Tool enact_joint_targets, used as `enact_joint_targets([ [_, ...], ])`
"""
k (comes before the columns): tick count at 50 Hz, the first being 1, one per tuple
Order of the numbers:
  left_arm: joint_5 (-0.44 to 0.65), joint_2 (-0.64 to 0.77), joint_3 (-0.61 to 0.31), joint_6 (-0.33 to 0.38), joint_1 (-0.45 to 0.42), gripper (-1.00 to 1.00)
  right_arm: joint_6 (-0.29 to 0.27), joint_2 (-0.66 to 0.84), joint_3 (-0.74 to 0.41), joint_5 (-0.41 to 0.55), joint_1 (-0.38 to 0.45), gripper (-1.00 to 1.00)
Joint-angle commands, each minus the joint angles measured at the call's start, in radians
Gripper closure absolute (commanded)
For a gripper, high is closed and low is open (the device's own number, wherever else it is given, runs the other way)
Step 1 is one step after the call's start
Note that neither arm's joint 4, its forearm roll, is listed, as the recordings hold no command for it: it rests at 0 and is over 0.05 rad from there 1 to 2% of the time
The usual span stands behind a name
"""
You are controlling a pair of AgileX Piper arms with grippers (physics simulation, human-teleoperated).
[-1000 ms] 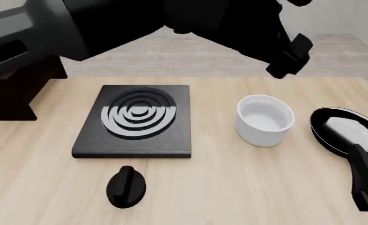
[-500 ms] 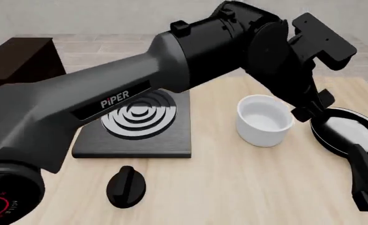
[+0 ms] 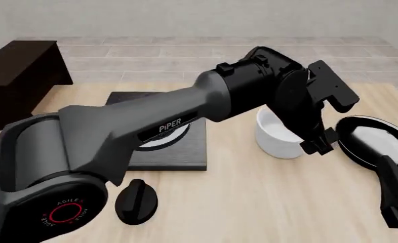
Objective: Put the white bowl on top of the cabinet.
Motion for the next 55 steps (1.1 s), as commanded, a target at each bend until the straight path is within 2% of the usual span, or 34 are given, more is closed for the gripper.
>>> enact_joint_targets([
  [1, 0.013, 0.061, -0.035, 0.041, 0.024, -1.00, 0.000, 0.000, 0.001, -0.002, 0.000, -1.00],
  [9, 0.005, 0.103, -0.067, 0.078, 0.046, -1.00, 0.000, 0.000, 0.000, 0.000, 0.000, -1.00],
  [21, -0.043, 0.141, -0.031, 0.063, 0.039, -1.00, 0.000, 0.000, 0.000, 0.000, 0.000, -1.00],
  [23, -0.053, 0.149, -0.034, 0.042, 0.043, -1.00, 0.000, 0.000, -0.001, 0.001, 0.000, -1.00],
  [25, -0.073, 0.158, -0.019, 0.068, 0.053, -1.00, 0.000, -0.001, -0.004, 0.004, 0.000, -1.00],
  [31, -0.081, 0.179, -0.029, 0.066, 0.064, -1.00, 0.000, 0.000, 0.001, -0.001, 0.000, -1.00],
  [33, -0.130, 0.169, 0.012, 0.118, 0.081, -1.00, 0.000, -0.001, -0.003, 0.004, 0.000, -1.00],
  [46, -0.193, 0.179, 0.087, 0.123, 0.089, -1.00, 0.000, -0.001, -0.003, 0.004, 0.000, -1.00],
  [53, -0.175, 0.228, 0.050, 0.126, 0.100, -1.00, 0.000, 0.000, 0.001, -0.001, 0.000, -1.00],
  [55, -0.171, 0.237, 0.039, 0.106, 0.095, -1.00, 0.000, 0.000, 0.001, -0.002, 0.000, -1.00],
])
